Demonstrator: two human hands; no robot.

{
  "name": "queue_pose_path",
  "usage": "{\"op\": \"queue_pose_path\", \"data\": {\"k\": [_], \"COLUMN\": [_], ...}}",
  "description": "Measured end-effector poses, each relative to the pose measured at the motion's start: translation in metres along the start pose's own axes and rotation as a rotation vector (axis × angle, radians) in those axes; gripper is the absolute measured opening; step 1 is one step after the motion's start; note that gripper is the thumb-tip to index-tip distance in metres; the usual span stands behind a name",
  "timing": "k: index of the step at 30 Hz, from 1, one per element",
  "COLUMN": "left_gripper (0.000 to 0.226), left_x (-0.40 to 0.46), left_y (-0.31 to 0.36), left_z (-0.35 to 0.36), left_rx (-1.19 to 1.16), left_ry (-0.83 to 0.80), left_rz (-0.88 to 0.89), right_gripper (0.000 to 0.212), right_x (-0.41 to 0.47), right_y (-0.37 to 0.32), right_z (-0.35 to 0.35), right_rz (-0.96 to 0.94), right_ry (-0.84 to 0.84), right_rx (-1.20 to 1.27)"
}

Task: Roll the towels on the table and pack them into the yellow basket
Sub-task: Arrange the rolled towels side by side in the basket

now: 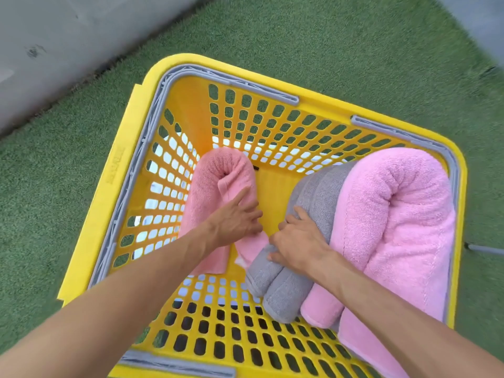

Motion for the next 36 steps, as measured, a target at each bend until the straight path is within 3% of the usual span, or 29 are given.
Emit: {"op": "queue_pose_path", "data": {"k": [3,6,8,10,12,15,18,20,23,26,29,31,33,36], "left_gripper": [0.012,0.011,0.018,0.033,0.031,0.073,0.071,0.071,0.076,0.077,0.078,0.067,0.054,0.054], "left_x": [-0.009,-0.024,-0.026,-0.025,-0.017,0.006,0.02,0.026,0.022,0.005,-0.011,-0.02,-0.031,-0.05], "left_y": [-0.014,-0.019,-0.001,0.028,0.049,0.061,0.066,0.075,0.07,0.06,0.047,0.04,0.036,0.036], "left_z": [-0.004,-0.003,-0.006,-0.01,-0.011,-0.004,-0.009,-0.009,-0.006,0.005,0.01,0.005,0.0,0.004], "left_rx": [0.025,-0.026,-0.186,-0.572,-0.845,-0.894,-0.978,-1.032,-1.172,-1.069,-0.978,-0.863,-0.762,-0.936], "left_ry": [-0.045,0.003,0.089,0.147,0.139,-0.047,0.037,0.142,0.242,0.214,0.169,0.239,0.296,0.087], "left_rz": [0.026,-0.072,-0.283,-0.602,-0.831,-0.881,-0.964,-0.898,-0.549,-0.251,-0.203,-0.345,-0.677,-1.096], "right_gripper": [0.042,0.039,0.038,0.036,0.035,0.033,0.033,0.033,0.033,0.032,0.029,0.028,0.029,0.05], "right_x": [0.0,0.003,0.006,0.008,0.006,-0.001,-0.005,-0.009,-0.011,-0.01,-0.007,-0.001,0.013,0.042], "right_y": [0.004,0.001,-0.004,-0.009,-0.014,-0.015,-0.011,-0.01,-0.008,-0.001,-0.002,-0.009,-0.021,-0.044], "right_z": [0.003,0.002,0.004,0.008,0.013,0.019,0.016,0.012,0.012,0.018,0.018,0.013,0.011,0.014], "right_rz": [-0.023,-0.03,-0.027,-0.053,-0.1,-0.156,-0.173,-0.192,-0.222,-0.234,-0.175,-0.06,0.106,0.368], "right_ry": [-0.039,-0.08,-0.105,-0.103,-0.106,-0.083,-0.026,-0.016,0.027,0.05,0.067,0.101,0.146,0.193], "right_rx": [-0.037,-0.077,-0.125,-0.169,-0.19,-0.19,-0.124,-0.099,-0.109,-0.12,-0.075,0.046,0.251,0.552]}}
Point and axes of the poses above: each hand's wrist, its own x-axis towards the middle knuckle, its own z-axis out of the palm, y = z × x, the point moved 1 cm from there along x, towards the middle knuckle, and after that the axes turned 10 degrees about -y, right-handed, at the moved point
